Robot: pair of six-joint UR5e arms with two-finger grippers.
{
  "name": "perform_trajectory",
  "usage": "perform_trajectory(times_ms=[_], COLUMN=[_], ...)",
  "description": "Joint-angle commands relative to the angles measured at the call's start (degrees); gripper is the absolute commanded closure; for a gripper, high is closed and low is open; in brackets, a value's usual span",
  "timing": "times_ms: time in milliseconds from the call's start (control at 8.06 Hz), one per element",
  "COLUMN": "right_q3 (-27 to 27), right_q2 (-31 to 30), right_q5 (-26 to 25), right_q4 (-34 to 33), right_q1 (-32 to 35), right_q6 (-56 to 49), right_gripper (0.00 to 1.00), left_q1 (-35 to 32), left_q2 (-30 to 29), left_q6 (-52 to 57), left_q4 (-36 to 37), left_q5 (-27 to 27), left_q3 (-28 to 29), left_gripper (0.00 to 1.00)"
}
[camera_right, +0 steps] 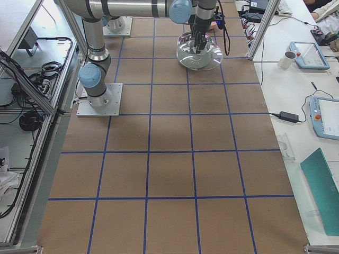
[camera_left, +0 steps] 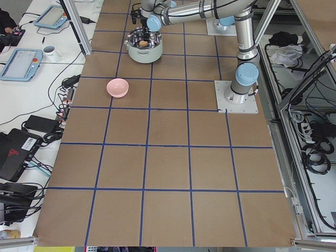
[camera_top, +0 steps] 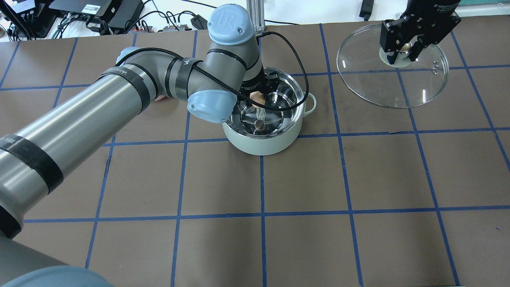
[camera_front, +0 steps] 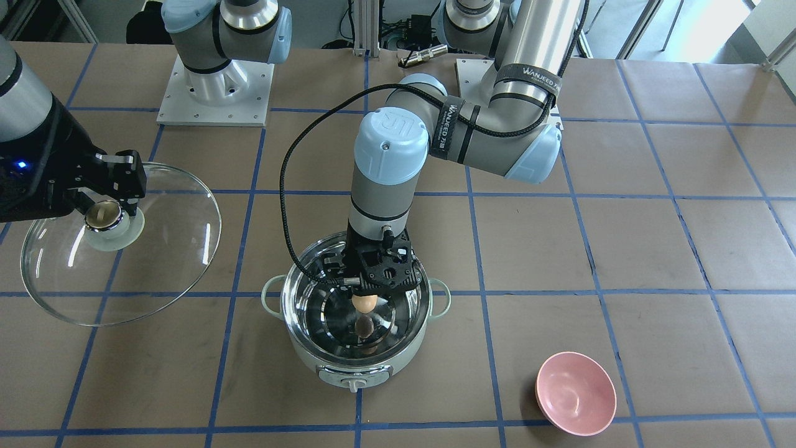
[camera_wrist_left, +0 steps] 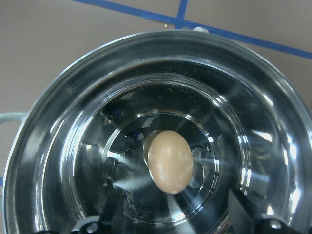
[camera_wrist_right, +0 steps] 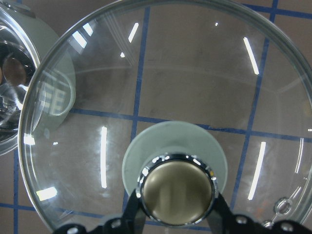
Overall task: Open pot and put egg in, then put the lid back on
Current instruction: 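Lower the egg into the pot and open the left gripper, then withdraw the left gripper toward the bowl while the right carries the lid back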
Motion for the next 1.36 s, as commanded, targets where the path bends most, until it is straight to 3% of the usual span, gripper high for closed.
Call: perform_trajectory(times_ms=[0,372,868,1240], right_q3=[0.03,0.21,0.38,0.47], right_q2=[-0.1,-0.54,0.07,2.35], right_q5=[0.52,1.05,2.8,3.51], right_q4=[0.17,0.18,-0.44,-4.29], right_q1=[0.03,2.82,5.21,12.83], right_q6=[0.08,4.63,7.72,17.02], right_gripper=[1.0,1.0,1.0,1.0], left_q1=[0.02,0.28,14.48,20.57], left_q2=[0.74,2.13,15.21,22.78], left_q6=[0.04,0.91,16.08,18.59], left_q4=[0.03,-0.49,-26.28,-40.27], left_q5=[-1.05,-0.71,-0.44,0.35], left_q3=[0.09,0.35,0.79,2.01], left_gripper=[0.12,0.12,0.14,0.08])
